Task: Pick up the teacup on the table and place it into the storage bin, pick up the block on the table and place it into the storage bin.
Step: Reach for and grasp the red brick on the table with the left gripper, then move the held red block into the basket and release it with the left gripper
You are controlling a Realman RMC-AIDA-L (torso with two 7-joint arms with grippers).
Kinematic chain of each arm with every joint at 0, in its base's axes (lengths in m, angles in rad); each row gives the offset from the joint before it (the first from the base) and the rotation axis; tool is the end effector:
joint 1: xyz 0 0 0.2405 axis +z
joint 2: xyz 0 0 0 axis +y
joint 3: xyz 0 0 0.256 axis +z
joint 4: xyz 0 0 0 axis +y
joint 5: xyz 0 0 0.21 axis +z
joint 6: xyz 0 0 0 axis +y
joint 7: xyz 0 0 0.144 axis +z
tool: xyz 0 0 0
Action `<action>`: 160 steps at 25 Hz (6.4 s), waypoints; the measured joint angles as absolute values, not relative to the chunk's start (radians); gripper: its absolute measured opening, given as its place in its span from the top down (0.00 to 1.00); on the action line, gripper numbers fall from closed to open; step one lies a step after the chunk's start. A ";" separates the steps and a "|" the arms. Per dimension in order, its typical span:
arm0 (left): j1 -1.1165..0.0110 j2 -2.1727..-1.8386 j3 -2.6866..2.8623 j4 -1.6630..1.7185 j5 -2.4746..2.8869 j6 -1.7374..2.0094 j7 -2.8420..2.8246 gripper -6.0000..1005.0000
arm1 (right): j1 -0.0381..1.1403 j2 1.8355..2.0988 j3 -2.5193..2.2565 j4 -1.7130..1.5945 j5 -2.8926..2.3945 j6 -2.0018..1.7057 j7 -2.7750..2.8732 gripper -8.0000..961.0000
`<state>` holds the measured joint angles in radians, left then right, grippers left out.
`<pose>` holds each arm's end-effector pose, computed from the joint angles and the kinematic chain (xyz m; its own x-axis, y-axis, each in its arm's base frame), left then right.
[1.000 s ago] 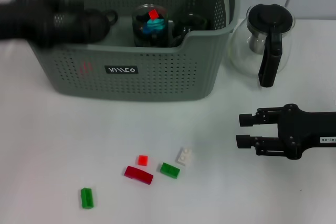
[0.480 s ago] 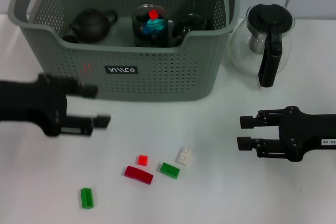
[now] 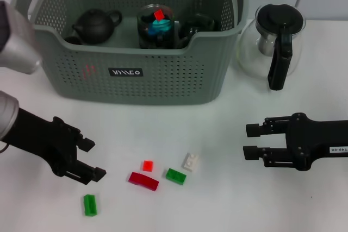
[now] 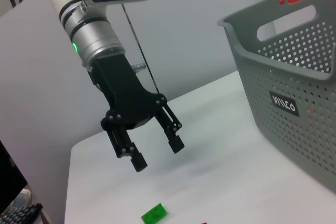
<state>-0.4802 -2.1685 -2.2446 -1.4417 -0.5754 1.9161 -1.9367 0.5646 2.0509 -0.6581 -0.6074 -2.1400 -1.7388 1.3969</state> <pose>-0.2283 0.2988 0.0486 0.8590 0.4904 -0.1470 0.4640 -0.8671 -0.1814 0.2590 0.3074 -0.0029 0.8128 -0.3915 -0.4315 -0.4084 -0.9110 0.0574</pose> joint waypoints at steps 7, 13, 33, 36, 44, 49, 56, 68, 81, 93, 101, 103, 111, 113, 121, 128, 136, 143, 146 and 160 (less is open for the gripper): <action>-0.501 -2.169 -2.190 -1.452 -0.538 1.897 -2.001 0.31 | 0.565 2.049 -0.658 -0.609 -2.140 -1.737 1.387 0.38; -0.503 -2.170 -2.183 -1.457 -0.537 1.896 -2.013 0.31 | 0.567 2.050 -0.658 -0.614 -2.140 -1.745 1.388 0.38; -0.519 -2.166 -2.178 -1.460 -0.525 1.902 -2.035 0.34 | 0.569 2.045 -0.681 -0.608 -2.140 -1.746 1.416 0.38; -0.520 -2.165 -2.178 -1.461 -0.524 1.902 -2.036 0.34 | 0.568 2.045 -0.682 -0.608 -2.140 -1.746 1.416 0.38; -0.517 -2.167 -2.178 -1.461 -0.526 1.898 -2.029 0.35 | 0.565 2.045 -0.683 -0.607 -2.140 -1.741 1.416 0.38; -0.521 -2.165 -2.164 -1.467 -0.524 1.905 -2.029 0.35 | 0.563 2.046 -0.683 -0.607 -2.140 -1.740 1.416 0.38; -0.537 -2.170 -2.054 -1.456 -0.539 1.905 -2.025 0.36 | 0.562 2.050 -0.682 -0.607 -2.140 -1.744 1.416 0.38; -0.523 -2.175 -1.723 -1.456 -0.539 1.690 -2.036 0.38 | 0.565 2.054 -0.682 -0.607 -2.140 -1.743 1.416 0.38; -0.488 -2.178 -1.513 -1.447 -0.444 1.568 -2.100 0.40 | 0.566 2.054 -0.676 -0.608 -2.138 -1.746 1.413 0.38; -0.494 -2.178 -1.423 -1.430 -0.379 1.555 -2.167 0.44 | 0.567 2.053 -0.677 -0.608 -2.139 -1.746 1.416 0.38; -0.498 -2.177 -1.384 -1.419 -0.370 1.524 -2.181 0.48 | 0.562 2.054 -0.679 -0.607 -2.140 -1.746 1.416 0.38; -0.499 -2.177 -1.382 -1.419 -0.366 1.523 -2.186 0.49 | 0.562 2.054 -0.680 -0.607 -2.140 -1.745 1.416 0.38; -0.510 -2.177 -1.367 -1.407 -0.366 1.525 -2.207 0.53 | 0.564 2.053 -0.682 -0.607 -2.140 -1.746 1.416 0.38; -0.511 -2.177 -1.360 -1.406 -0.366 1.524 -2.208 0.54 | 0.563 2.053 -0.682 -0.607 -2.140 -1.746 1.416 0.38; -0.518 -2.177 -1.356 -1.398 -0.367 1.521 -2.209 0.78 | 0.558 2.052 -0.682 -0.607 -2.140 -1.746 1.416 0.38; -0.521 -2.177 -1.352 -1.394 -0.367 1.514 -2.231 0.76 | 0.559 2.052 -0.683 -0.607 -2.140 -1.746 1.416 0.38; -0.525 -2.176 -1.348 -1.385 -0.372 1.513 -2.246 0.70 | 0.558 2.051 -0.683 -0.607 -2.140 -1.746 1.416 0.38; -0.525 -2.177 -1.343 -1.381 -0.371 1.508 -2.248 0.61 | 0.557 2.052 -0.683 -0.607 -2.140 -1.746 1.416 0.38; -0.525 -2.177 -1.344 -1.381 -0.376 1.508 -2.249 0.55 | 0.556 2.052 -0.683 -0.607 -2.140 -1.746 1.416 0.38; -0.527 -2.175 -1.353 -1.380 -0.368 1.509 -2.262 0.81 | 0.554 2.052 -0.683 -0.607 -2.140 -1.746 1.416 0.38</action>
<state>-0.5270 -2.1752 -1.3530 -1.3804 -0.3680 1.5086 -2.2623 0.5537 2.0525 -0.6827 -0.6075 -2.1399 -1.7457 1.4158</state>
